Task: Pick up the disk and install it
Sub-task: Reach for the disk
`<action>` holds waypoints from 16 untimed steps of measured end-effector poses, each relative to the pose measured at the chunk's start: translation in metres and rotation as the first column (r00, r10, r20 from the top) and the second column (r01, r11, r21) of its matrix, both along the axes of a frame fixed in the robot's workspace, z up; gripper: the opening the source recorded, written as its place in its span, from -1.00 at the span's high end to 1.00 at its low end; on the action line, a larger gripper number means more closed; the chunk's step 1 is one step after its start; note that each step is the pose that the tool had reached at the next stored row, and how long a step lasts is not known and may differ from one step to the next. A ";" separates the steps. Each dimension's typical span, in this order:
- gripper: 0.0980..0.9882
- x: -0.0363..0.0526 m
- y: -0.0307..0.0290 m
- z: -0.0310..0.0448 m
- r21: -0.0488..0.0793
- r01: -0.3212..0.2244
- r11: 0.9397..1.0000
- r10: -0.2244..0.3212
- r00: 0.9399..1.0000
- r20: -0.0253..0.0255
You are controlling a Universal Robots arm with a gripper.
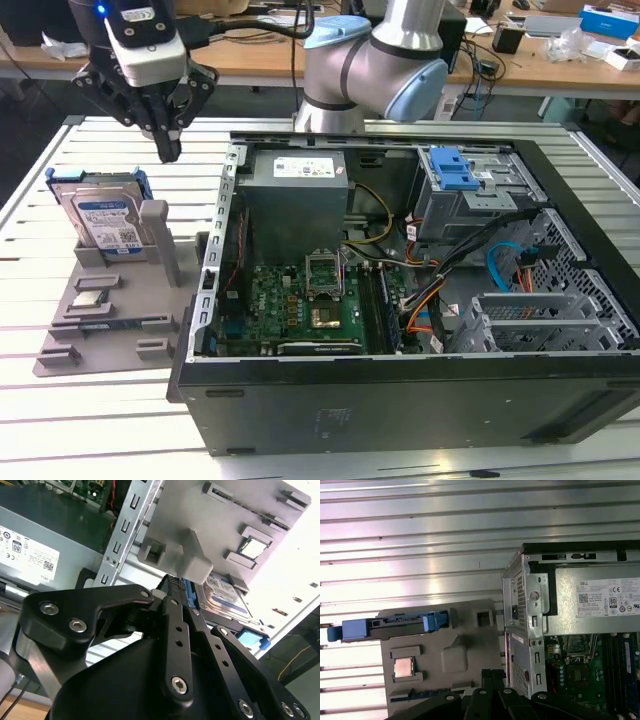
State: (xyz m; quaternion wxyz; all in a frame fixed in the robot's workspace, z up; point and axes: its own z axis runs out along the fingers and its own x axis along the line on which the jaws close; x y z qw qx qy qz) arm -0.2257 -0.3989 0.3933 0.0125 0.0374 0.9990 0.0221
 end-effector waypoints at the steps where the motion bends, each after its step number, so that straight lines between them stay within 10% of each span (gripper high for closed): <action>1: 0.99 -0.0018 0.0000 0.0000 0.000 0.000 1.000 0.000 1.000 0.000; 16: 0.99 -0.0316 0.0000 0.0000 0.000 0.000 1.000 0.000 1.000 0.000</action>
